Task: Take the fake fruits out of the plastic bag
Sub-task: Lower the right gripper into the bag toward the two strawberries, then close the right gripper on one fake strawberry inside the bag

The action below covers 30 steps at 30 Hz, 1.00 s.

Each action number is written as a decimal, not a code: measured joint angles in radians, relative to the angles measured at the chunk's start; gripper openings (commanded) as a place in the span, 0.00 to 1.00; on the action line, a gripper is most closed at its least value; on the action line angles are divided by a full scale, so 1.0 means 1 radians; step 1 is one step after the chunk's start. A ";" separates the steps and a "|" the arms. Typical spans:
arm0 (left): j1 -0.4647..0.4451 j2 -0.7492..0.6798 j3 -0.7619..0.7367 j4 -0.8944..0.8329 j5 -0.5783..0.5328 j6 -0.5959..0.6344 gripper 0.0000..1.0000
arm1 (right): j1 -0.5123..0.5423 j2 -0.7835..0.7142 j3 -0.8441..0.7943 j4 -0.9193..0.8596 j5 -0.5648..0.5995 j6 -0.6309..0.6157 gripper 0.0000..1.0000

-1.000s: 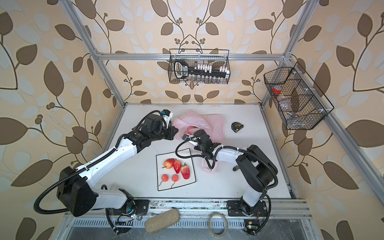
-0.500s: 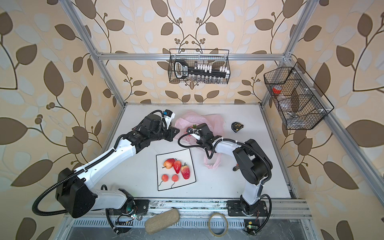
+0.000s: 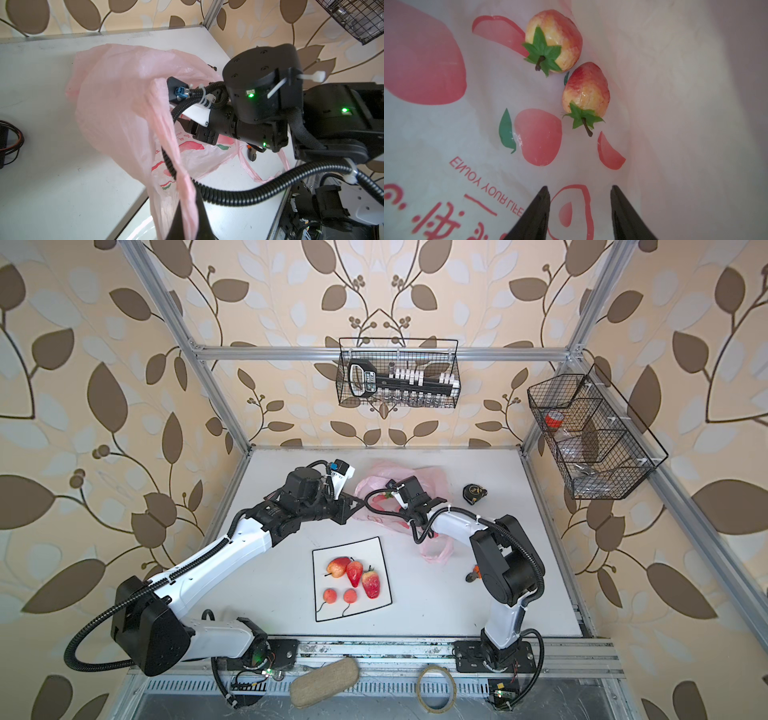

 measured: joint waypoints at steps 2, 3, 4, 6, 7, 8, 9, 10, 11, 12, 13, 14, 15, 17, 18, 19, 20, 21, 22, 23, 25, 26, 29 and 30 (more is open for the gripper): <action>0.000 0.000 0.006 0.000 0.000 -0.001 0.00 | 0.026 0.000 -0.014 0.016 0.023 -0.034 0.48; 0.000 0.001 0.012 -0.002 -0.003 -0.002 0.00 | 0.038 0.000 -0.020 0.022 0.033 -0.053 0.48; 0.000 0.003 0.021 -0.006 -0.007 -0.002 0.00 | 0.048 0.003 -0.022 0.023 0.045 -0.076 0.47; 0.000 0.006 0.038 -0.010 -0.024 -0.002 0.00 | 0.058 0.011 -0.022 0.037 0.069 -0.116 0.46; 0.000 0.006 0.044 -0.010 -0.032 -0.002 0.00 | 0.058 0.016 -0.022 0.043 0.083 -0.138 0.46; 0.000 0.006 0.047 -0.010 -0.037 -0.002 0.00 | 0.056 0.019 -0.022 0.051 0.096 -0.157 0.46; 0.000 0.006 0.050 -0.009 -0.049 -0.003 0.00 | 0.055 0.023 -0.023 0.060 0.109 -0.176 0.46; 0.000 0.006 0.050 -0.010 -0.057 -0.004 0.00 | 0.053 0.024 -0.023 0.067 0.119 -0.193 0.46; 0.000 0.006 0.050 -0.011 -0.061 -0.004 0.00 | 0.051 0.026 -0.023 0.073 0.127 -0.208 0.46; 0.000 0.006 0.050 -0.012 -0.068 -0.004 0.00 | 0.050 0.028 -0.023 0.080 0.134 -0.222 0.46; 0.000 0.006 0.050 -0.011 -0.075 -0.004 0.00 | 0.048 0.031 -0.023 0.085 0.140 -0.232 0.46; 0.000 0.005 0.050 -0.011 -0.077 -0.005 0.00 | 0.047 0.034 -0.023 0.087 0.146 -0.240 0.46; 0.000 0.002 0.048 -0.006 -0.077 -0.005 0.00 | 0.044 0.040 -0.023 0.088 0.152 -0.245 0.46; 0.000 -0.011 0.035 0.008 -0.074 -0.005 0.00 | 0.037 0.058 -0.019 0.079 0.161 -0.246 0.46; 0.000 -0.022 0.024 0.021 -0.070 -0.004 0.00 | 0.031 0.071 -0.013 0.066 0.164 -0.239 0.46; 0.000 -0.033 0.016 0.028 -0.063 -0.004 0.00 | 0.021 0.083 -0.003 0.050 0.166 -0.228 0.46; 0.000 -0.044 0.007 0.036 -0.054 -0.004 0.00 | 0.013 0.092 0.006 0.032 0.165 -0.215 0.45; 0.000 -0.054 0.001 0.041 -0.046 -0.004 0.00 | 0.001 0.100 0.017 0.013 0.165 -0.194 0.45; 0.000 -0.062 -0.005 0.045 -0.035 -0.003 0.00 | -0.012 0.103 0.030 -0.013 0.164 -0.166 0.45; 0.000 -0.066 -0.007 0.047 -0.025 -0.002 0.00 | -0.023 0.103 0.042 -0.034 0.162 -0.138 0.44; 0.000 -0.068 -0.010 0.051 -0.003 -0.001 0.00 | -0.044 0.103 0.082 -0.083 0.150 -0.051 0.44; 0.000 -0.068 -0.014 0.055 0.004 -0.001 0.00 | -0.052 0.103 0.104 -0.105 0.137 -0.004 0.44; -0.001 -0.066 -0.031 0.057 0.034 -0.001 0.00 | -0.060 0.103 0.169 -0.156 0.067 0.185 0.44; -0.002 -0.063 -0.034 0.057 0.042 -0.002 0.00 | -0.059 0.103 0.184 -0.167 0.034 0.260 0.44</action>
